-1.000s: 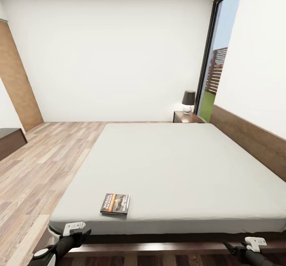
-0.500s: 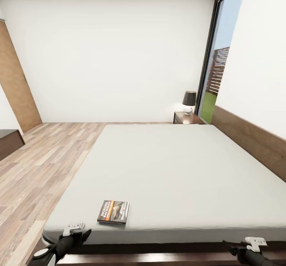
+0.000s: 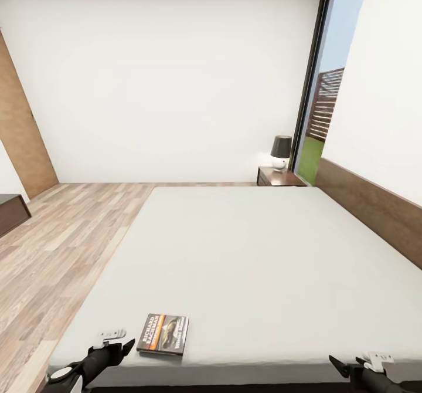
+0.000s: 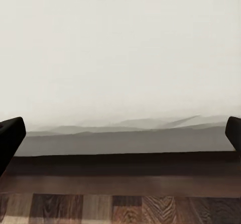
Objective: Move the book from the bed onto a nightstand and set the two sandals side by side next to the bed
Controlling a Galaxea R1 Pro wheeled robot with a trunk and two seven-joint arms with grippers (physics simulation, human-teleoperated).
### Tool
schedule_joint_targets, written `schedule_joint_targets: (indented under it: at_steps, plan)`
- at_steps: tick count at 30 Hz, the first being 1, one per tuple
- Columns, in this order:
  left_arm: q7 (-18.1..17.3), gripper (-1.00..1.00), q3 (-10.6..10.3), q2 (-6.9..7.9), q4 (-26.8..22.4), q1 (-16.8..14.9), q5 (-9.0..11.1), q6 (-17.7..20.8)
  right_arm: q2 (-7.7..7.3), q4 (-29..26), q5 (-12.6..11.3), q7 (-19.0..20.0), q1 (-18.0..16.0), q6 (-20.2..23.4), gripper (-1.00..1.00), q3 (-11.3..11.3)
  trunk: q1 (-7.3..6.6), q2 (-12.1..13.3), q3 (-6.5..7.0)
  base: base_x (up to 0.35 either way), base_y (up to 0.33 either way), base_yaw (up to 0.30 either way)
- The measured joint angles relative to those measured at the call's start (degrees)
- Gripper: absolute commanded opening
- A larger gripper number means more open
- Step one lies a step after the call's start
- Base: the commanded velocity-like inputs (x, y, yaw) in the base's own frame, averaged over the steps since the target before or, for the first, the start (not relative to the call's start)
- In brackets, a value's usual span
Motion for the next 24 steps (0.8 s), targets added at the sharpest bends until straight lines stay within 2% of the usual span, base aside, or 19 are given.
schedule_joint_targets:
  at_steps: [13, 24]
  plan:
    - [0.0, 1.0, 0.0, -0.4, 0.0, 0.0, 0.0, 0.0, -0.01, 0.0, 0.0, 0.0, 0.0, 0.0, 1.0, 0.0, 0.0, 0.0, 0.0, 0.003, -0.001, 0.0]
    - [0.0, 1.0, 0.0, -0.4, 0.0, 0.0, 0.0, -0.4, 0.02, 0.0, 0.0, 0.0, 0.0, 0.0, 1.0, 0.0, 0.0, 0.0, 0.0, 0.0, -0.169, 0.0]
